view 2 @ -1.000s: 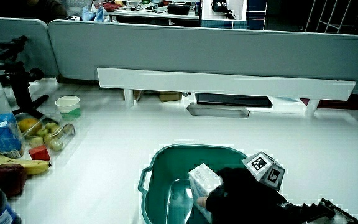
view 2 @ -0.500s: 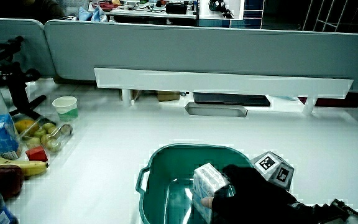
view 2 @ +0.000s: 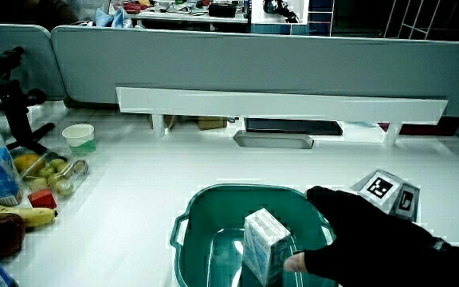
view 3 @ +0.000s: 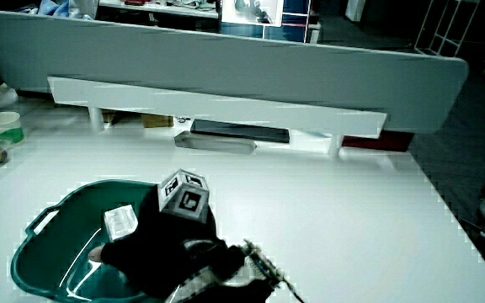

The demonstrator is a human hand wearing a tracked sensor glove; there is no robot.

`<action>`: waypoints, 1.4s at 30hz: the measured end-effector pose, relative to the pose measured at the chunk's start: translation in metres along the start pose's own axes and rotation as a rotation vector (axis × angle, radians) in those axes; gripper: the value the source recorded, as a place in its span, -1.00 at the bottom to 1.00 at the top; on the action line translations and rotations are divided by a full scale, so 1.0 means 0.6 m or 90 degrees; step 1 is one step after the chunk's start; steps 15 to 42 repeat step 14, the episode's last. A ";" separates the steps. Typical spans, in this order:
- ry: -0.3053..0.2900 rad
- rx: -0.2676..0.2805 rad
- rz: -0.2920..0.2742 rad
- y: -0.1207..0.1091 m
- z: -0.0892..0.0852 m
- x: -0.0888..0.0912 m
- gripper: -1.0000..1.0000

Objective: Place milk into plate

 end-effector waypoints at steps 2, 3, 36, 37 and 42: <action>-0.031 -0.002 0.008 -0.007 0.009 -0.006 -1.00; -0.051 -0.007 0.005 -0.008 0.011 -0.007 -1.00; -0.073 -0.006 0.001 -0.041 0.067 -0.003 -1.00; -0.073 -0.006 0.001 -0.041 0.067 -0.003 -1.00; -0.073 -0.006 0.001 -0.041 0.067 -0.003 -1.00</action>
